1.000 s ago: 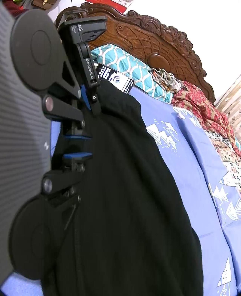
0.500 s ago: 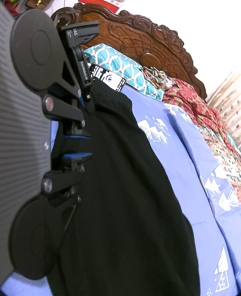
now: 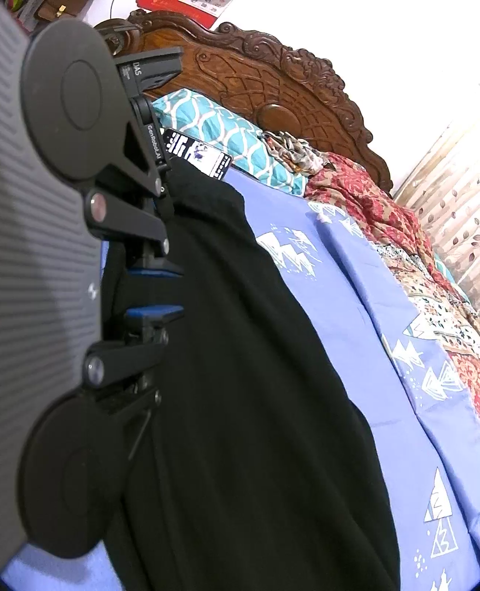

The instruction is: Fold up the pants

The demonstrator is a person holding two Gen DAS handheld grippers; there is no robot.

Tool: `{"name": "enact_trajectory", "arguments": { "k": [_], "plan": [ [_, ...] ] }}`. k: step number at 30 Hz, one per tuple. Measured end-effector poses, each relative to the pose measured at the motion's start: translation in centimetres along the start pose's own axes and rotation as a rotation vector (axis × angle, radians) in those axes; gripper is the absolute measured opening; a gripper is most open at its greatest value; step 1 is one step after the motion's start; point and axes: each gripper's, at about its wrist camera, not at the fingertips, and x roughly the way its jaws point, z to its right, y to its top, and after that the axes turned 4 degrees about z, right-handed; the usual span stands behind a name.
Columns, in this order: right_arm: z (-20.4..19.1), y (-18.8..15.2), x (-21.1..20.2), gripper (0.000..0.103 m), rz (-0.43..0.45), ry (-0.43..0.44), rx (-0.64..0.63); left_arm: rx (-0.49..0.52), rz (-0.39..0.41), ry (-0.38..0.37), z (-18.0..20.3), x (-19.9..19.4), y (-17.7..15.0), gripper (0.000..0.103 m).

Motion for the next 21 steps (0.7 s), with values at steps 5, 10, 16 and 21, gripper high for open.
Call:
{"name": "enact_trajectory", "arguments": {
  "k": [5, 10, 16, 21],
  "plan": [
    [0.16, -0.21, 0.05, 0.02, 0.003, -0.006, 0.016, 0.006, -0.002, 0.005, 0.07, 0.04, 0.07, 0.049],
    [-0.07, -0.26, 0.17, 0.02, 0.006, -0.005, 0.018, 0.011, -0.002, 0.007, 0.06, 0.1, 0.13, 0.05],
    [-0.18, -0.2, 0.02, 0.02, 0.021, -0.008, 0.021, 0.013, -0.002, 0.006, 0.07, 0.18, 0.23, 0.051],
    [-0.17, -0.25, -0.24, 0.02, 0.033, -0.014, 0.026, 0.019, -0.002, 0.004, 0.05, 0.27, 0.22, 0.052]
  ]
}}
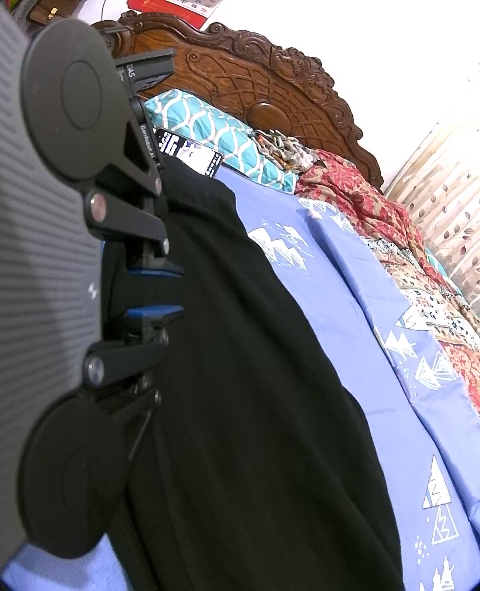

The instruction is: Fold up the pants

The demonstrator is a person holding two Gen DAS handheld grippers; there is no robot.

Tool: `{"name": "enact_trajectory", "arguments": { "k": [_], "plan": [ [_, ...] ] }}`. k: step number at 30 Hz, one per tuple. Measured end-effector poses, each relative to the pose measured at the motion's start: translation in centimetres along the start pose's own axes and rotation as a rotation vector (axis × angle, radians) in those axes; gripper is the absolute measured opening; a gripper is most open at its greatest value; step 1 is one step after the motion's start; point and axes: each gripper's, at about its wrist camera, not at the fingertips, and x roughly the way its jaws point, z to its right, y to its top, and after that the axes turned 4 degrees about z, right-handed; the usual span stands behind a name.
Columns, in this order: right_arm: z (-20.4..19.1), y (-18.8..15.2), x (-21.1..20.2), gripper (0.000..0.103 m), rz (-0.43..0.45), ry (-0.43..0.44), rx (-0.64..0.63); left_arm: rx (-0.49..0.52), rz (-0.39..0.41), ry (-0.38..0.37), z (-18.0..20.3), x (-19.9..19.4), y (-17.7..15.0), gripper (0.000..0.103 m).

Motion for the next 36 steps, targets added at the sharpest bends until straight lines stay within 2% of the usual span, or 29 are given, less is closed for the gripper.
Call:
{"name": "enact_trajectory", "arguments": {
  "k": [36],
  "plan": [
    [0.12, -0.09, -0.04, 0.02, 0.003, -0.014, -0.003, -0.001, 0.004, -0.002, -0.03, -0.1, -0.13, 0.052]
  ]
}}
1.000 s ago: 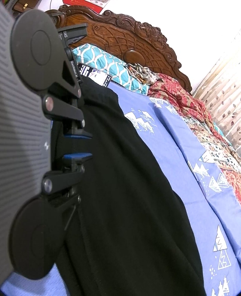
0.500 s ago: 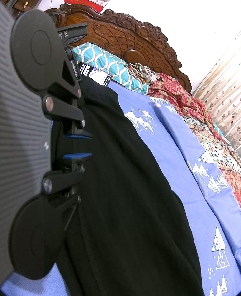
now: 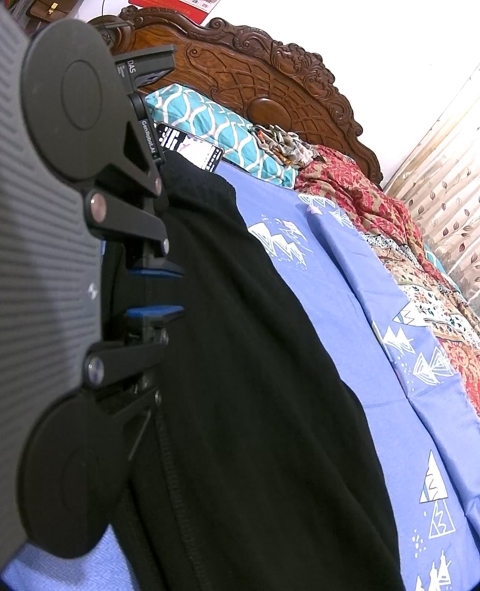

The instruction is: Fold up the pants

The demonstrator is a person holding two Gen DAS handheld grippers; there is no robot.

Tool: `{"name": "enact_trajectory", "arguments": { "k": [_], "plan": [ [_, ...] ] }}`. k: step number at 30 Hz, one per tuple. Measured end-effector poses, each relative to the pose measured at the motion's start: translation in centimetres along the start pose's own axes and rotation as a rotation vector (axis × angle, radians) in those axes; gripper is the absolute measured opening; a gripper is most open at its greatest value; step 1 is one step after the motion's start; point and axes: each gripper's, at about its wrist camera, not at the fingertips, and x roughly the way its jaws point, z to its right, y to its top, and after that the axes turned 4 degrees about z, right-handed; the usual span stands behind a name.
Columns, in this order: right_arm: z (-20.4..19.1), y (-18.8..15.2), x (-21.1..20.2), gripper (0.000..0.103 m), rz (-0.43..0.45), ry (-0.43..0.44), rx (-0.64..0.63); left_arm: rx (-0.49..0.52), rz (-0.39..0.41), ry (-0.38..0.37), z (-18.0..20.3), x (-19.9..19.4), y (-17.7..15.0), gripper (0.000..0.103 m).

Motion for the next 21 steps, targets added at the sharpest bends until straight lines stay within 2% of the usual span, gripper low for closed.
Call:
{"name": "enact_trajectory", "arguments": {
  "k": [13, 18, 21],
  "plan": [
    [-0.1, 0.3, -0.8, 0.02, 0.028, -0.006, -0.031, -0.009, 0.015, -0.011, -0.1, -0.5, 0.0, 0.052],
    [1.7, 0.8, -3.8, 0.02, 0.087, -0.06, -0.039, -0.039, 0.103, -0.035, 0.0, -3.4, 0.6, 0.054],
    [3.9, 0.9, -6.4, 0.02, 0.14, -0.113, -0.003, -0.008, 0.158, -0.069, 1.5, -5.0, 1.2, 0.054]
  ]
}}
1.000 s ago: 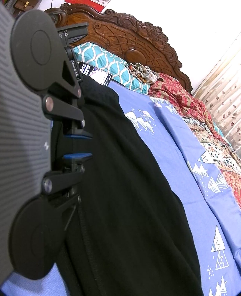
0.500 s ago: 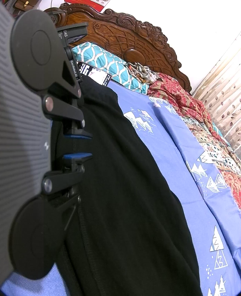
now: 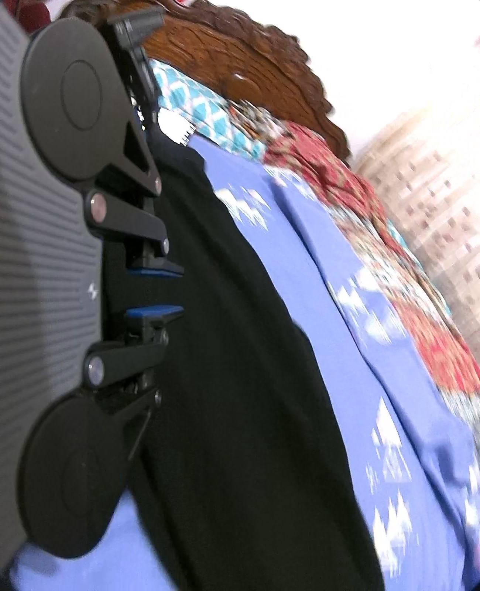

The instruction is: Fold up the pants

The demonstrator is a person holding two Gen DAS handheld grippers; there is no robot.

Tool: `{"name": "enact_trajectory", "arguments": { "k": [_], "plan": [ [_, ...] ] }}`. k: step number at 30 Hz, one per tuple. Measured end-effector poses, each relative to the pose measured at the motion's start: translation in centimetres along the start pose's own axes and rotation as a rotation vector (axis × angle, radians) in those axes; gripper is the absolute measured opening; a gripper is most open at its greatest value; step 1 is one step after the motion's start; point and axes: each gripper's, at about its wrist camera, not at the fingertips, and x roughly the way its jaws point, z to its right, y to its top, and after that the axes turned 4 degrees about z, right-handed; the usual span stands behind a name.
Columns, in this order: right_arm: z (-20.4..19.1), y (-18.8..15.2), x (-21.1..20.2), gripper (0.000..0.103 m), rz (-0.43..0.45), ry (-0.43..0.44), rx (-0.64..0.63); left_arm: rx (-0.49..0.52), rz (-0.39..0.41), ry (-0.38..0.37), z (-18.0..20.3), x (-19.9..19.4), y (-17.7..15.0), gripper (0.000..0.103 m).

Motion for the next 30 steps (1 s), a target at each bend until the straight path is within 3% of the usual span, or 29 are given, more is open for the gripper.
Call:
{"name": "enact_trajectory", "arguments": {
  "k": [4, 8, 11, 14, 19, 20, 22, 23, 30],
  "plan": [
    [3.3, 0.8, -2.9, 0.021, 0.077, -0.085, 0.06, 0.088, -0.008, -0.085, 4.3, 0.4, -0.8, 0.054],
    [5.7, 1.8, -6.4, 0.031, 0.175, -0.172, 0.081, 0.171, -0.103, -0.143, 8.5, 3.1, -3.7, 0.054],
    [7.5, 2.5, -9.3, 0.032, 0.252, -0.255, 0.088, 0.186, -0.2, -0.157, 10.1, 5.5, -6.0, 0.054],
    [9.9, 3.2, -12.6, 0.036, 0.346, -0.348, 0.129, 0.198, -0.318, -0.081, 10.4, 7.8, -8.2, 0.051],
    [14.0, 3.8, -16.9, 0.052, 0.504, -0.5, 0.241, 0.226, -0.307, -0.076, 10.6, 8.0, -8.4, 0.051],
    [14.9, 3.9, -17.5, 0.059, 0.525, -0.521, 0.278, 0.217, -0.31, -0.076, 10.5, 8.0, -8.3, 0.051],
    [16.7, 3.8, -18.4, 0.073, 0.576, -0.53, 0.382, 0.212, -0.313, -0.072, 10.6, 8.1, -8.5, 0.051],
    [17.7, 3.8, -18.6, 0.075, 0.592, -0.522, 0.437, 0.219, -0.312, -0.068, 10.6, 8.2, -8.6, 0.051],
    [23.3, 6.1, -15.2, 0.077, 0.556, -0.421, 0.632, 0.249, -0.31, -0.041, 11.4, 7.6, -9.2, 0.052]
  ]
}}
